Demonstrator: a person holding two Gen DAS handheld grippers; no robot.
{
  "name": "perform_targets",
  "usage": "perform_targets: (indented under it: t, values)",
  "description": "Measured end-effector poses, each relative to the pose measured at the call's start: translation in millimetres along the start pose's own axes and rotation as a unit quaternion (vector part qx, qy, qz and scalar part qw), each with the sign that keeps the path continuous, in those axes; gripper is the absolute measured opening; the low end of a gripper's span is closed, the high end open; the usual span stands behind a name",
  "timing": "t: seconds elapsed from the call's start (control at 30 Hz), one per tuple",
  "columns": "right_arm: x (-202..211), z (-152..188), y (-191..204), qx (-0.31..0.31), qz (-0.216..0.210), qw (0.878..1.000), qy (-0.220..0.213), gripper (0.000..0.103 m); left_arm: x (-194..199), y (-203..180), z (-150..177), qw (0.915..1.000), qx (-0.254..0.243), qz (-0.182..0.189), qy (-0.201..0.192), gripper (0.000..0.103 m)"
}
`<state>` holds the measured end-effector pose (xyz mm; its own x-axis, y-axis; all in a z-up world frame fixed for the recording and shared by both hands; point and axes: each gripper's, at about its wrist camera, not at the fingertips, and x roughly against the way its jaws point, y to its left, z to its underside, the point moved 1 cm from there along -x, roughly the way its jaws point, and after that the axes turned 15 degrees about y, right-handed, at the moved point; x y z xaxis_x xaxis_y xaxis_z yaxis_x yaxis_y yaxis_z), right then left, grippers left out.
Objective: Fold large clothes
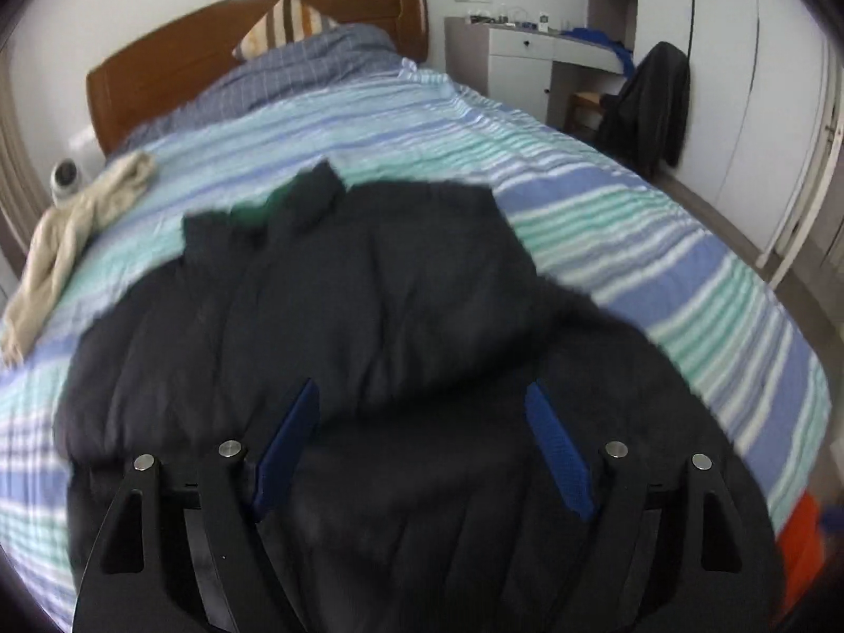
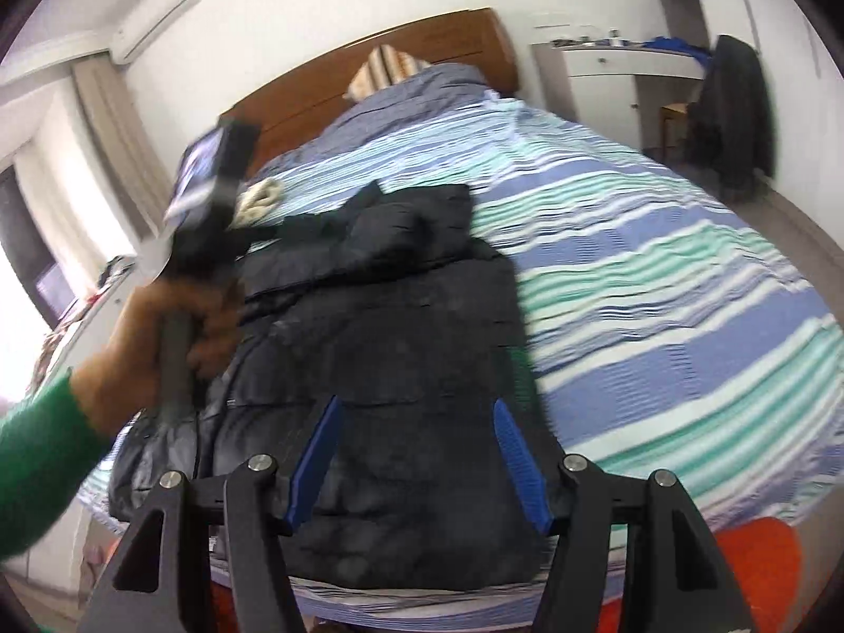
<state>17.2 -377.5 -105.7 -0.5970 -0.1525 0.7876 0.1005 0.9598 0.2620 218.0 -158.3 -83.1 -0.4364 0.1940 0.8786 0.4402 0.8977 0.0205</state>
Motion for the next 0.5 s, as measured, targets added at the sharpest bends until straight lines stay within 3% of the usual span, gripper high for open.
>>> perform_targets:
  t: [0.07,0.17,0.33,0.5]
  values:
    - [-6,-5,-6,-0.003,0.012,1.0,0.004,0.076,16,25,26,0.9998,0.018,-0.002,-0.002,0.084]
    - [-19,-30,-6,0.001,0.009,1.0,0.009,0.076,36,66,62,0.9987,0.049,-0.01,-0.008,0.089]
    - [-45,-101,10,-0.003,-0.068,0.998,0.005,0.076,67,140,119,0.9921,0.111,-0.058,-0.01,0.089]
    - [-122,-180,22,0.001,-0.071,0.996,0.049,0.076,96,182,169,0.9796,0.177,-0.093,-0.023,0.09]
